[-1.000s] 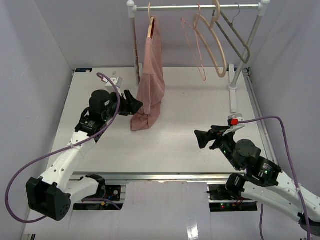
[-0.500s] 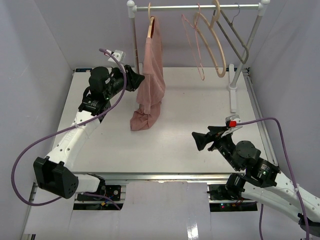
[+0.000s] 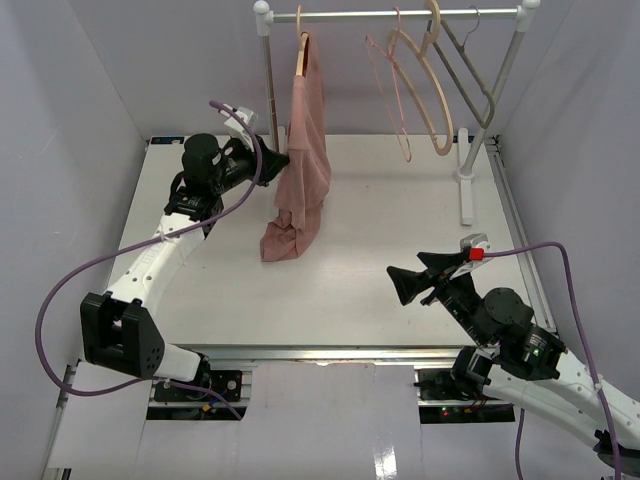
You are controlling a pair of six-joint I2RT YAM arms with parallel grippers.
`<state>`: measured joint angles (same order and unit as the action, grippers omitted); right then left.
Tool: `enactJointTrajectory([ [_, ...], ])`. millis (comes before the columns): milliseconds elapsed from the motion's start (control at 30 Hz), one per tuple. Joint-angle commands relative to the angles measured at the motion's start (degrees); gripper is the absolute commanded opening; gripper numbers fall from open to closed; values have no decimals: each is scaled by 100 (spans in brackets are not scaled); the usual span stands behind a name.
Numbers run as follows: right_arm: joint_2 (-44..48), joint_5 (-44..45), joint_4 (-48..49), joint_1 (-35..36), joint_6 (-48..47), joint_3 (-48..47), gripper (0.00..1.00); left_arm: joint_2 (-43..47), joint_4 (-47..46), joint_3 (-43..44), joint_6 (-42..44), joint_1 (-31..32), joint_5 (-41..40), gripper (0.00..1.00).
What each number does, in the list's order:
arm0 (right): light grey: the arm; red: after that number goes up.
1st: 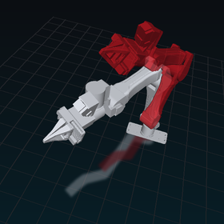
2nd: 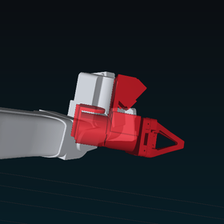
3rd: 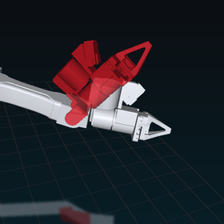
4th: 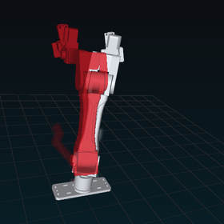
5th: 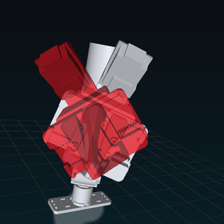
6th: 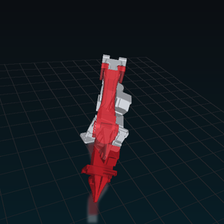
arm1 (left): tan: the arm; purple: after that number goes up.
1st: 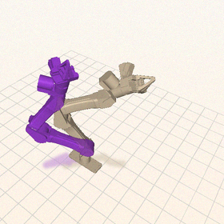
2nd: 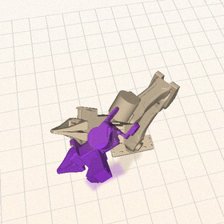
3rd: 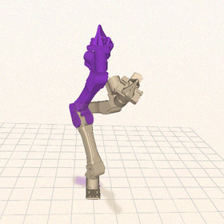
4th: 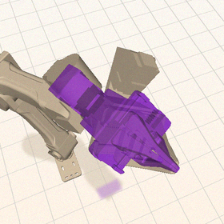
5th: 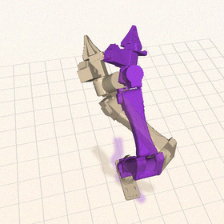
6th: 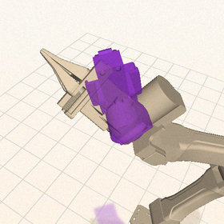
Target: Place the t-shirt on the hanger
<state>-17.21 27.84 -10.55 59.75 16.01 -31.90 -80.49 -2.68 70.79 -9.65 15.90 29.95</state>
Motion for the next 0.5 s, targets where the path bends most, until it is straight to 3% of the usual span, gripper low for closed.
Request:
enactJointTrajectory([
  [0,63,-54,264,20,-104,46,91,189,-540,-328,-3,-34,390,13],
  [167,25,-50,264,19,-98,70,91,62,-432,-293,-128,-34,346,0],
  [467,-6,-50,290,11,-98,83,91,-65,-215,-440,-333,-34,-319,0],
])
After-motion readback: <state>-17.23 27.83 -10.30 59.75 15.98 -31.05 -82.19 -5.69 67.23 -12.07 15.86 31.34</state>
